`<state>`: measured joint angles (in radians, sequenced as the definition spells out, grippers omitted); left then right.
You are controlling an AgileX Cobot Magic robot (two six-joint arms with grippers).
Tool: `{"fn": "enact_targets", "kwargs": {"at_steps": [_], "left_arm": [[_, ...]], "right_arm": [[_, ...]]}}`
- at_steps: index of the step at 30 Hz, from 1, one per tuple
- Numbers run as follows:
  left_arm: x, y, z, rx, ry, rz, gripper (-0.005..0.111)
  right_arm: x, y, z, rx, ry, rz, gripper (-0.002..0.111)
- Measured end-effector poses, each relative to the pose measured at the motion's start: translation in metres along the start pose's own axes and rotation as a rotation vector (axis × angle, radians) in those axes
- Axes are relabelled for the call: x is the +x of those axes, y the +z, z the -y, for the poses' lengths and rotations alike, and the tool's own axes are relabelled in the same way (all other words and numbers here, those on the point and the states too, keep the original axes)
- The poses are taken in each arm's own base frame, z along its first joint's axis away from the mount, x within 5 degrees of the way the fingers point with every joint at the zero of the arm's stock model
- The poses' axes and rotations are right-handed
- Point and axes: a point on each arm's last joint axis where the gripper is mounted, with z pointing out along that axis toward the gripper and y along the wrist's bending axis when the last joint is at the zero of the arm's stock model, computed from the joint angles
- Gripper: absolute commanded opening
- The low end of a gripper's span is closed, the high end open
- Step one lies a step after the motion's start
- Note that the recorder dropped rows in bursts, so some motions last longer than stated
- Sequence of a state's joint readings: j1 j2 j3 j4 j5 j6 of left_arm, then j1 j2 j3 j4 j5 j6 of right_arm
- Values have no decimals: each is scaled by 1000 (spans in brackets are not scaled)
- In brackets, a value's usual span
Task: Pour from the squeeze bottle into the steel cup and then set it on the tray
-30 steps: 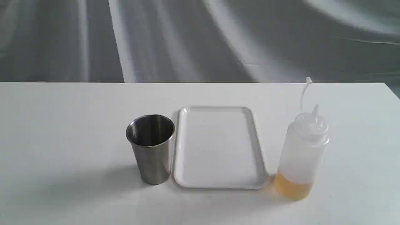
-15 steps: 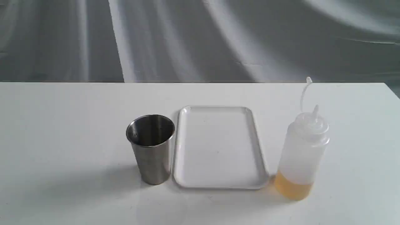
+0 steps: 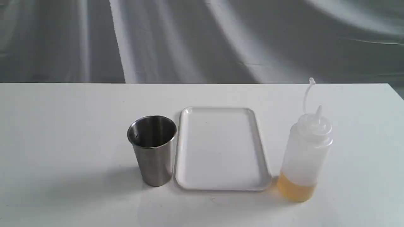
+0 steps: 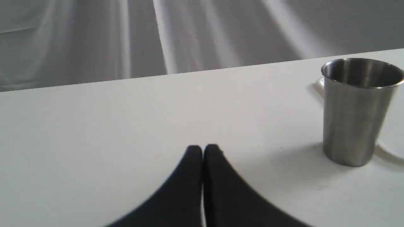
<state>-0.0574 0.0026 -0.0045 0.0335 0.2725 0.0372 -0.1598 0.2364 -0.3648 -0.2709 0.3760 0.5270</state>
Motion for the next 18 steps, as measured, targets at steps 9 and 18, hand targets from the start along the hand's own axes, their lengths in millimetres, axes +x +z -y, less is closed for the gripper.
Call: {"fn": "enact_targets", "kwargs": {"at_steps": [9,18], "left_arm": [[0,0,0,0,0,0,0],[0,0,0,0,0,0,0]], "right_arm": [[-32,55,-17,-3,-23,-94,0],[2,112,-50,-164,-301,-338,0]]}}
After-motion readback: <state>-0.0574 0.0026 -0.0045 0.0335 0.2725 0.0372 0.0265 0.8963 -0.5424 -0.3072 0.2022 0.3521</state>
